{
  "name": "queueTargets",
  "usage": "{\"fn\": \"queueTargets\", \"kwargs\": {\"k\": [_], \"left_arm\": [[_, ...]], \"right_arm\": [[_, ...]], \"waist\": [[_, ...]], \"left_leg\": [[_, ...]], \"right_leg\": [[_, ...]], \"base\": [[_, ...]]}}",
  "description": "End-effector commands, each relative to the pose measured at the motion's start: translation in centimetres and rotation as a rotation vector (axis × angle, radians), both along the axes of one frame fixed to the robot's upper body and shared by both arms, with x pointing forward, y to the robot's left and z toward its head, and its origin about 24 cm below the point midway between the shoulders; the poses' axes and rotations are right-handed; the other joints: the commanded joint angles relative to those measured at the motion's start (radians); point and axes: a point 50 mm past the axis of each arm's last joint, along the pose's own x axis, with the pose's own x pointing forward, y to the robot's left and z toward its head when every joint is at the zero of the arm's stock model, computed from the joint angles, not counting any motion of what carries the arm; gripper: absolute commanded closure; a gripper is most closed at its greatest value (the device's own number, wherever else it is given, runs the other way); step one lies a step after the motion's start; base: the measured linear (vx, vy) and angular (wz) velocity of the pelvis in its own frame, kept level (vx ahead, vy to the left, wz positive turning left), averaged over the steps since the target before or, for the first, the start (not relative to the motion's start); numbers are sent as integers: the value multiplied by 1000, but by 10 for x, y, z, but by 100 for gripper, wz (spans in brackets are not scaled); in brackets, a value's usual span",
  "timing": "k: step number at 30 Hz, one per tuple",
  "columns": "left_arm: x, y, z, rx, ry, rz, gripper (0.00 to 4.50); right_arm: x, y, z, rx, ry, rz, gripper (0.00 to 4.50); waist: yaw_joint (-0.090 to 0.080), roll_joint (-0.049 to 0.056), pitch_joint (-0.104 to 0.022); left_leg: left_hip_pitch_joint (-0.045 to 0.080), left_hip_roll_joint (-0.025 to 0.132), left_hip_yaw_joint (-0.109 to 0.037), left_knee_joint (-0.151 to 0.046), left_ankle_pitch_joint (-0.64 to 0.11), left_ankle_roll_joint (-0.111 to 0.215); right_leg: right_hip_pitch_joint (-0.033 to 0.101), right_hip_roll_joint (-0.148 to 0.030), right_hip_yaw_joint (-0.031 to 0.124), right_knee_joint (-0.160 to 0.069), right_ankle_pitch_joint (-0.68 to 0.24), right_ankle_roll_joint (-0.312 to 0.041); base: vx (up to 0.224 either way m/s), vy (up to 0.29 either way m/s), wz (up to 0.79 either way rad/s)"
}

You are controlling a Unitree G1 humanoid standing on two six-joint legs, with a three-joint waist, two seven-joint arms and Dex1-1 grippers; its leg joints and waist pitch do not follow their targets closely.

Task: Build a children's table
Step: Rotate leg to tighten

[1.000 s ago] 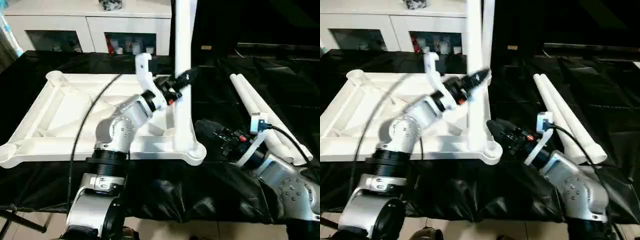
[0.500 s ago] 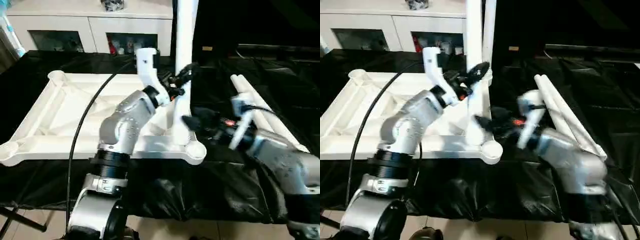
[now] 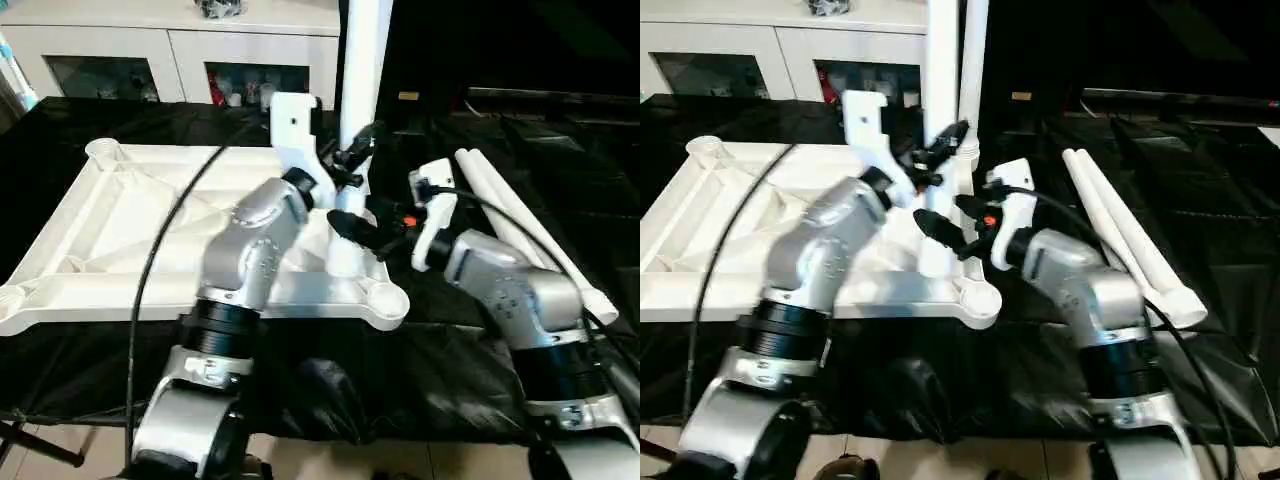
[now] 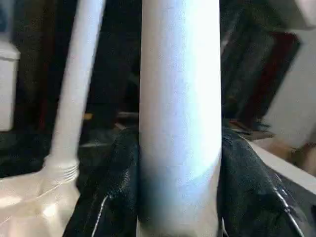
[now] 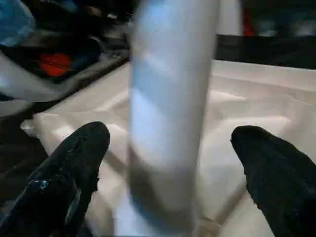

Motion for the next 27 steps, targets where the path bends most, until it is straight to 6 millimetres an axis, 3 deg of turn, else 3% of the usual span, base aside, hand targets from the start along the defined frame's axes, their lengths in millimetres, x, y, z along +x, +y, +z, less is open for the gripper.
{"fn": "queueTargets", "kwargs": {"k": [1, 5, 9, 13, 16, 18, 27], "left_arm": [[-9, -6, 7, -7, -49, -147, 266], [-19, -4, 14, -94, -58, -414, 266], [-26, -2, 18, -143, -49, -570, 266], [-39, 1, 20, -187, -41, -804, 266], [-49, 3, 23, -228, -37, -976, 266], [-51, 3, 23, -231, -36, -1000, 266], [-53, 0, 21, -215, -22, -1043, 266]], "right_arm": [[-4, -7, 5, 54, -12, 69, 0], [-14, -18, 9, 87, -10, 232, 0], [-20, -22, 8, 77, -12, 320, 0], [-28, -25, 9, 54, -2, 453, 0], [-33, -25, 9, 10, 10, 544, 0], [-34, -25, 8, 0, 13, 566, 0], [-39, -18, 6, -5, 13, 664, 83]], "waist": [[5, -16, -93], [13, -16, -95], [20, -18, -91], [19, -21, -87], [19, -18, -84], [18, -18, -83], [17, -22, -80]], "left_leg": [[22, 16, 3, -63, -200, 19], [24, 16, 6, -60, -177, 34], [27, 17, 9, -59, -196, 37], [30, 16, 9, -61, -238, 24], [30, 18, 8, -63, -256, 18], [32, 19, 7, -63, -277, 11], [34, 17, 0, -65, -321, -7]], "right_leg": [[52, -34, 37, -51, -241, -176], [56, -33, 37, -40, -193, -217], [55, -35, 39, -44, -229, -234], [54, -35, 37, -53, -322, -211], [52, -32, 37, -55, -357, -200], [49, -34, 37, -58, -384, -195], [46, -37, 32, -74, -507, -134]], "base": [[0, 0, 0], [0, 0, 0], [0, 0, 0], [0, 0, 0], [0, 0, 0], [0, 0, 0], [0, 0, 0]]}}
